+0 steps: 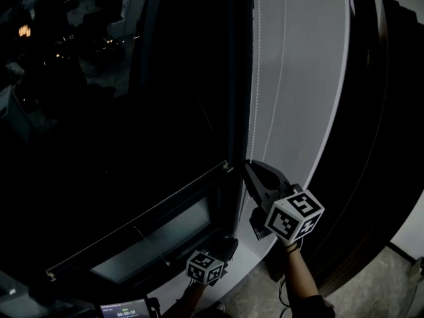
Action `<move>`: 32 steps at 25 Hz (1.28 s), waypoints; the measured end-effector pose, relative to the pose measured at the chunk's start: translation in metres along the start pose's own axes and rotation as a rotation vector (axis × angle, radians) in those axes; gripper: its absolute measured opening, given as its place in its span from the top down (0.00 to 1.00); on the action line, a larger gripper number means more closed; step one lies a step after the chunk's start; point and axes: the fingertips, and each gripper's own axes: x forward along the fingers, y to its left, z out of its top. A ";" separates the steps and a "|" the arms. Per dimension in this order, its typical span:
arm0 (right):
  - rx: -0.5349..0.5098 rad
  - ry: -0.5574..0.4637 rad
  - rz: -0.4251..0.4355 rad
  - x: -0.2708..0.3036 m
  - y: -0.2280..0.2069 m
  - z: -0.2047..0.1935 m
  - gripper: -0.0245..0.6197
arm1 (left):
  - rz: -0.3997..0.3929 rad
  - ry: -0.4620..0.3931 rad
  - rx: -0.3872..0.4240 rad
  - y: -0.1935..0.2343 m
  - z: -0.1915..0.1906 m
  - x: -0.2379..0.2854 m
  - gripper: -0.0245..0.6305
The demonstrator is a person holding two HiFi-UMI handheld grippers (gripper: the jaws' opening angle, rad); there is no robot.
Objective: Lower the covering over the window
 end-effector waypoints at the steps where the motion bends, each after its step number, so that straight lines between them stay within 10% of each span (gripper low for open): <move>1: -0.013 0.027 -0.013 -0.001 -0.001 -0.012 0.93 | 0.004 0.029 0.005 0.000 -0.010 -0.003 0.96; 7: 0.074 -0.012 -0.048 -0.020 -0.004 -0.043 0.93 | -0.012 0.065 -0.016 -0.004 -0.046 -0.021 0.96; 13: 0.020 -0.021 -0.091 -0.030 -0.011 -0.043 0.93 | 0.006 -0.030 -0.020 0.006 -0.006 -0.032 0.94; 24: 0.126 0.325 -0.188 -0.077 -0.020 -0.226 0.93 | -0.036 -0.358 0.131 -0.004 0.158 -0.058 0.94; 32: 0.175 0.616 -0.206 -0.124 0.007 -0.342 0.93 | -0.089 -0.446 0.248 -0.038 0.251 -0.038 0.85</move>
